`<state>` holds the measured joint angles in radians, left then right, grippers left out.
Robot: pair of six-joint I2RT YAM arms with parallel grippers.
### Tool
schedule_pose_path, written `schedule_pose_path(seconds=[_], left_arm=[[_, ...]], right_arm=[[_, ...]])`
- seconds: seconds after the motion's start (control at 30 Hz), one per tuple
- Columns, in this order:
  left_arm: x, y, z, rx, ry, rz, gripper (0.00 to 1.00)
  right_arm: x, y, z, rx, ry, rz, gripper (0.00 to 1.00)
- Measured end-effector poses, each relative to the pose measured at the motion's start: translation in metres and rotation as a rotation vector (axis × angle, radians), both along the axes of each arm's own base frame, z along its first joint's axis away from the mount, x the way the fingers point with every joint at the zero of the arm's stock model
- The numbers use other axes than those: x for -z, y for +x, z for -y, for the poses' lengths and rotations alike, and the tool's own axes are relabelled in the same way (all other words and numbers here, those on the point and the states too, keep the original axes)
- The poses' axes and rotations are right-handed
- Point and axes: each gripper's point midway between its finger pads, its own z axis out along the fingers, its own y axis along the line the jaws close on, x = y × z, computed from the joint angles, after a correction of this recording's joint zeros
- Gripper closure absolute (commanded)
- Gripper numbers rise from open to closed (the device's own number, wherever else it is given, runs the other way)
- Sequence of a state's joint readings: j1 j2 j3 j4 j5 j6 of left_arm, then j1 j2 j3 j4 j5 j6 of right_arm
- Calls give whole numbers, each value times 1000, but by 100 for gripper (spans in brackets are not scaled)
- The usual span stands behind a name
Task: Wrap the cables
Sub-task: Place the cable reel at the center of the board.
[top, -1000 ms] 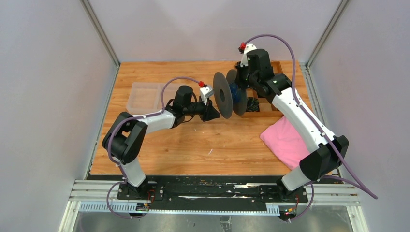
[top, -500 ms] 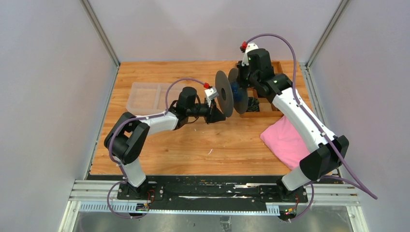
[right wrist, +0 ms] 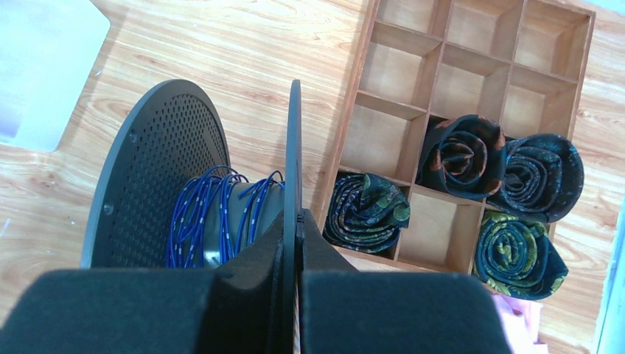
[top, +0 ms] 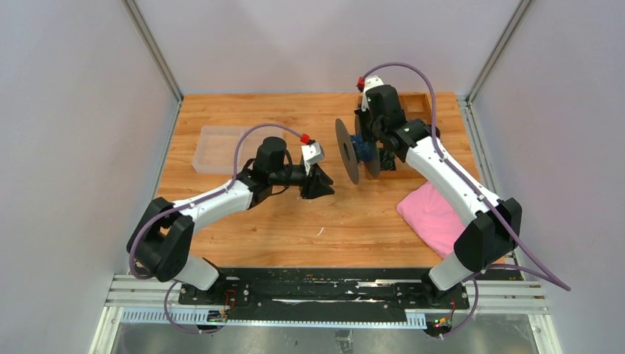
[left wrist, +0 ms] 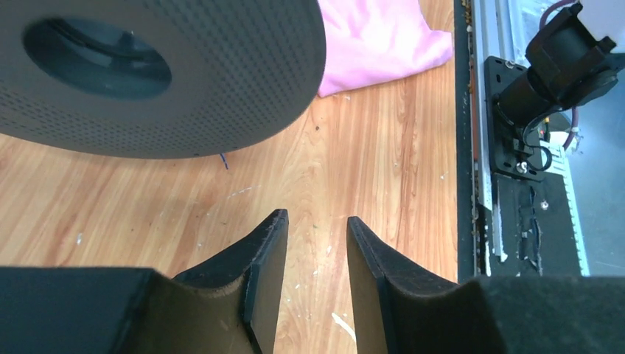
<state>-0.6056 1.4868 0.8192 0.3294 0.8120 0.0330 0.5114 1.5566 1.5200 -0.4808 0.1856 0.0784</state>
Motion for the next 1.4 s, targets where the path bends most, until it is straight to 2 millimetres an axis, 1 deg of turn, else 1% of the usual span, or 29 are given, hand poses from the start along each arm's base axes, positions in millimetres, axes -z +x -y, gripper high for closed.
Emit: schedule_pose_path(seconds=[0.03, 0.1, 0.23, 0.3, 0.37, 0.43, 0.5, 0.53, 0.57, 0.63, 0.73, 0.8, 0.83, 0.97, 1.03, 1.1, 1.23, 1.33, 1.4], left_arm=[[-6, -1, -1, -1, 7, 1, 60], [-20, 5, 0, -21, 17, -7, 60], [-60, 23, 5, -102, 14, -66, 60], [-75, 29, 7, -131, 11, -99, 59], [-81, 32, 5, -162, 16, -142, 57], [-74, 36, -3, -203, 33, -198, 56], [-60, 45, -19, -268, 63, -250, 55], [-50, 53, -33, -318, 83, -280, 55], [-44, 59, -42, -352, 93, -296, 55], [-30, 73, -71, -445, 112, -339, 55], [-17, 86, -114, -576, 130, -381, 55], [-17, 94, -141, -665, 128, -387, 55], [-20, 98, -157, -717, 122, -380, 55], [-43, 112, -203, -876, 79, -327, 55], [-53, 115, -219, -931, 64, -302, 55], [-57, 116, -224, -953, 59, -287, 55], [-60, 116, -226, -965, 59, -277, 55], [-60, 116, -228, -973, 61, -274, 54], [-60, 116, -228, -975, 61, -273, 54]], right_arm=[[2, 0, -1, -4, -13, 6, 99], [4, 0, -5, -13, -31, 14, 100], [3, 0, -16, -36, -66, 53, 99], [6, -3, -24, -58, -95, 72, 99], [10, -6, -34, -86, -127, 90, 99], [17, -10, -45, -122, -167, 105, 100], [25, -16, -56, -164, -215, 120, 99], [27, -17, -59, -175, -238, 127, 99], [29, -19, -62, -188, -262, 138, 99], [32, -20, -68, -212, -310, 168, 99], [34, -23, -76, -255, -396, 230, 100], [37, -26, -82, -291, -446, 269, 99], [39, -28, -86, -313, -477, 294, 99], [57, -40, -101, -422, -613, 371, 99], [62, -43, -110, -462, -670, 407, 100], [67, -46, -120, -497, -718, 443, 99], [71, -56, -136, -553, -779, 509, 99], [73, -69, -148, -593, -810, 582, 99], [78, -78, -155, -624, -840, 629, 100]])
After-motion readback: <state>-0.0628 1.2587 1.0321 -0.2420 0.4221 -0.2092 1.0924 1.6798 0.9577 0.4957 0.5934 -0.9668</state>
